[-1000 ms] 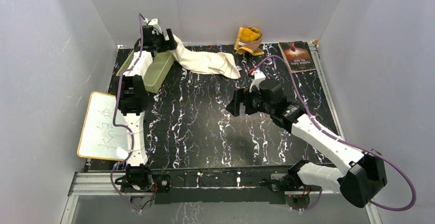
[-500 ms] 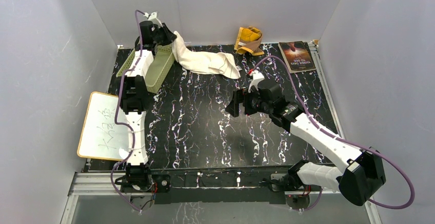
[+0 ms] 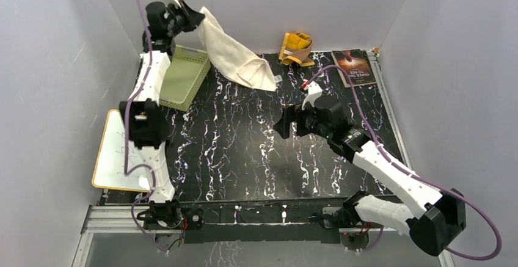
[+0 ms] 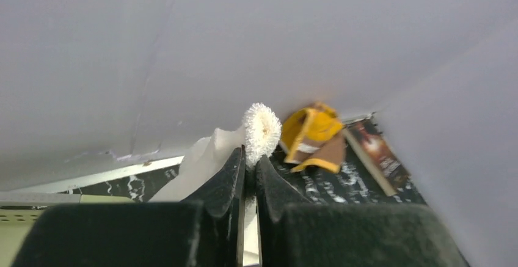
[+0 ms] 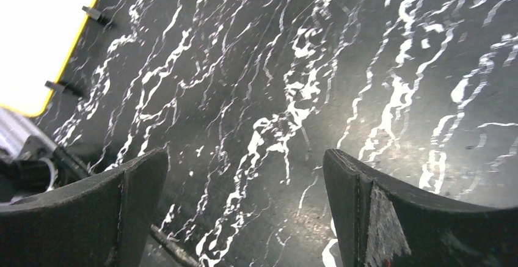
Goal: Roll the towels
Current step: Pick up the towel at the corner of the board, then place the towel at the center of the board.
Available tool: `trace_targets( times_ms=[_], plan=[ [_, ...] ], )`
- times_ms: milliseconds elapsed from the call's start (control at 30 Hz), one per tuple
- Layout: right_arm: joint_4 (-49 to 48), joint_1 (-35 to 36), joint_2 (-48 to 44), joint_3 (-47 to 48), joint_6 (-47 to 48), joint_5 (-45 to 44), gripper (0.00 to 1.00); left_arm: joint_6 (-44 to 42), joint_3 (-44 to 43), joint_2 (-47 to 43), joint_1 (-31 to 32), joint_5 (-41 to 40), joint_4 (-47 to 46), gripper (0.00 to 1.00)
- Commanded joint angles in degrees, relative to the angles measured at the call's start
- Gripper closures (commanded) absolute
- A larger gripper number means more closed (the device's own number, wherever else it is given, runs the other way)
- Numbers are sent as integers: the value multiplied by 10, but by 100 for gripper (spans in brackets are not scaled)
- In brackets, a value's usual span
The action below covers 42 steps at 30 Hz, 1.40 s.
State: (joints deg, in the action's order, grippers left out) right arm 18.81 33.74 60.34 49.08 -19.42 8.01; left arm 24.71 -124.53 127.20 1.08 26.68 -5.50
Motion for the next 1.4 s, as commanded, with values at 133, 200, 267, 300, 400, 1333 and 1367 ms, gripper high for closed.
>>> trace_targets(
  times_ms=[133,200,267,300,400,1333,1367],
  plan=[
    [-49,-2,117,123,80,-142,2,-17,242,-406,20,-19,3,100],
    [-74,-3,167,158,95,-117,2,-21,282,-467,21,-24,39,100],
    [-97,-4,207,186,108,-85,2,-19,297,-513,22,-24,91,100],
    [-106,-4,220,197,112,-73,2,-14,297,-530,22,-16,108,100],
    [-124,-4,230,208,114,-64,2,21,286,-556,22,22,124,100],
    [71,-35,2,-9,-15,-177,2,-20,528,-468,149,-291,292,69],
    [72,-36,12,-8,-15,-177,2,-24,530,-470,149,-295,299,57]
  ],
)
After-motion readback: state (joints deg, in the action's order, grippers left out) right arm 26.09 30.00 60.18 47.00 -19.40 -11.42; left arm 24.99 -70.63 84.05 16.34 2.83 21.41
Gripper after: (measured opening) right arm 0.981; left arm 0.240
